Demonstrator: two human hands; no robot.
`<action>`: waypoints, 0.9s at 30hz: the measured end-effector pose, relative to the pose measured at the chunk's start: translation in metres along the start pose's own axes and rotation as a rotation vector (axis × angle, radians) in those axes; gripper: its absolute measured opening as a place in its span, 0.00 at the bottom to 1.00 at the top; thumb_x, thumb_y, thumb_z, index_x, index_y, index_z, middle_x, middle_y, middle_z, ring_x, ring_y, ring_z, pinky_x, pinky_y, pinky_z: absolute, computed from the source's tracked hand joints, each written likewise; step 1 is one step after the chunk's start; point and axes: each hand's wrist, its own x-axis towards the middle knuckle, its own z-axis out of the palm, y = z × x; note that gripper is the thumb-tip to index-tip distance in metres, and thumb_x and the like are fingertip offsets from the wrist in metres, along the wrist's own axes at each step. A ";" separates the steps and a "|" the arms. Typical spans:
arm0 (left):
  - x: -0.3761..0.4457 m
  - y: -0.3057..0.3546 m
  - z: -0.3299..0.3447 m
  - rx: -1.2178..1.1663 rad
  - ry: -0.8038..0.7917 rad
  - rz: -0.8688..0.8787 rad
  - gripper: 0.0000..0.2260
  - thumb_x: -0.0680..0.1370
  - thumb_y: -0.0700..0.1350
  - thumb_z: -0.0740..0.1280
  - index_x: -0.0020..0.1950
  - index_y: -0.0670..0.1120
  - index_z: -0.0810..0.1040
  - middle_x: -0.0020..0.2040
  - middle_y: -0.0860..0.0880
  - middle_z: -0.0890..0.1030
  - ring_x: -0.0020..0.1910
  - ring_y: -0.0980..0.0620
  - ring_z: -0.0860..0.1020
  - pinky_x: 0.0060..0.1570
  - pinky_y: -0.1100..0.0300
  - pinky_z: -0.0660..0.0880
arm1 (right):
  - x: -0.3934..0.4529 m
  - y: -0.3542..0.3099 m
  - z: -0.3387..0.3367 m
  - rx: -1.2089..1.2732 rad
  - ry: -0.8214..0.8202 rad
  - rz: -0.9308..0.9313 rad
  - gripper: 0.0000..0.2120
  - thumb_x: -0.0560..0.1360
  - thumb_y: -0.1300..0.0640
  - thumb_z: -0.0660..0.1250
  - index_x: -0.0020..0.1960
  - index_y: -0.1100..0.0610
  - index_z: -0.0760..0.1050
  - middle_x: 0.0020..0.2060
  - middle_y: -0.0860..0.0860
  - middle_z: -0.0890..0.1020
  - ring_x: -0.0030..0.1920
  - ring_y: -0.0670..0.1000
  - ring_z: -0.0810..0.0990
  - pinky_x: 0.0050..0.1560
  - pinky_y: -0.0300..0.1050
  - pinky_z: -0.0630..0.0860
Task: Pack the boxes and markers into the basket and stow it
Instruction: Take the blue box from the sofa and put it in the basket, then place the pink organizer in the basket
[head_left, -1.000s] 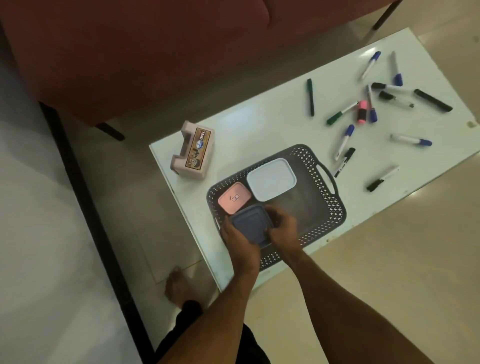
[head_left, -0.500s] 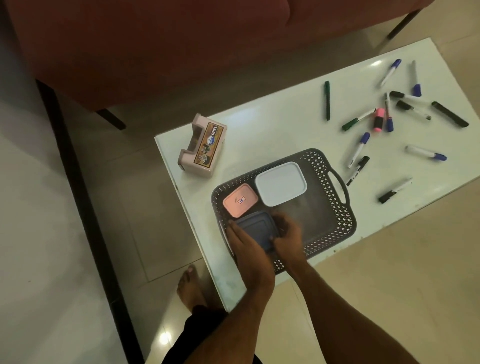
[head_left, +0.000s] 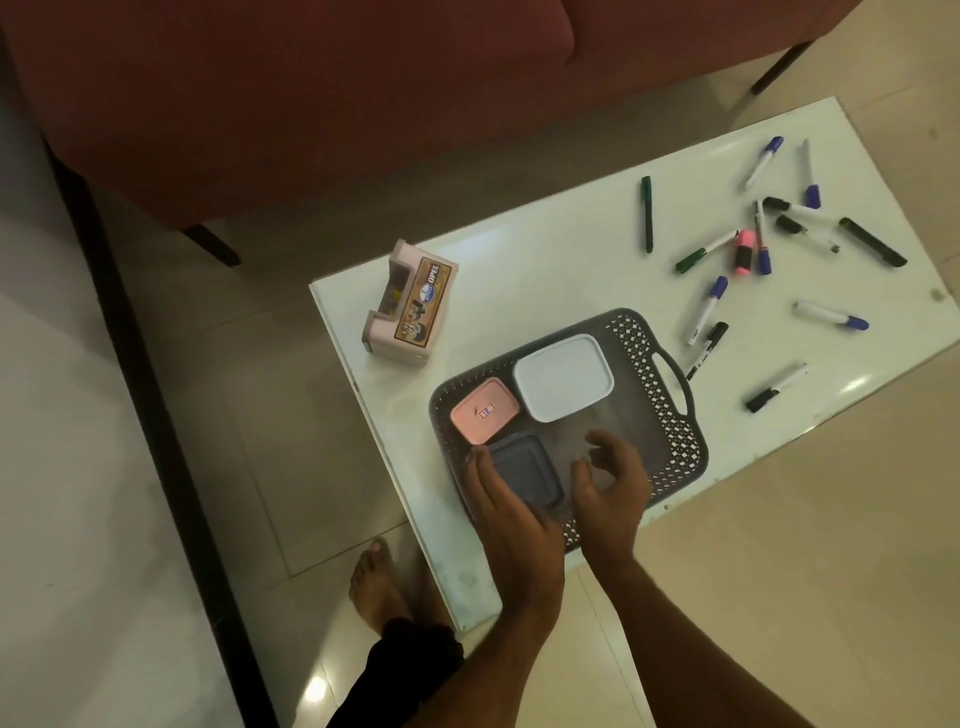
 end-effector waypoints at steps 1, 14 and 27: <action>0.003 0.006 -0.005 -0.039 0.028 0.015 0.39 0.74 0.30 0.69 0.82 0.45 0.57 0.81 0.47 0.61 0.81 0.48 0.60 0.72 0.43 0.73 | 0.003 -0.007 0.000 -0.006 0.020 -0.043 0.16 0.73 0.65 0.71 0.60 0.58 0.79 0.52 0.51 0.82 0.51 0.52 0.81 0.53 0.53 0.81; 0.161 0.048 -0.074 -0.336 0.365 -0.181 0.33 0.78 0.38 0.72 0.80 0.43 0.60 0.77 0.42 0.65 0.76 0.44 0.68 0.70 0.48 0.73 | 0.090 -0.142 0.105 0.116 -0.254 -0.123 0.27 0.74 0.53 0.71 0.72 0.54 0.73 0.70 0.49 0.76 0.69 0.49 0.75 0.71 0.55 0.73; 0.256 0.018 -0.086 -0.938 0.104 -0.944 0.22 0.79 0.59 0.65 0.65 0.44 0.76 0.63 0.42 0.80 0.57 0.42 0.82 0.44 0.54 0.77 | 0.142 -0.194 0.197 -0.092 -0.564 -0.046 0.24 0.79 0.45 0.69 0.69 0.57 0.75 0.66 0.54 0.79 0.62 0.54 0.80 0.62 0.53 0.79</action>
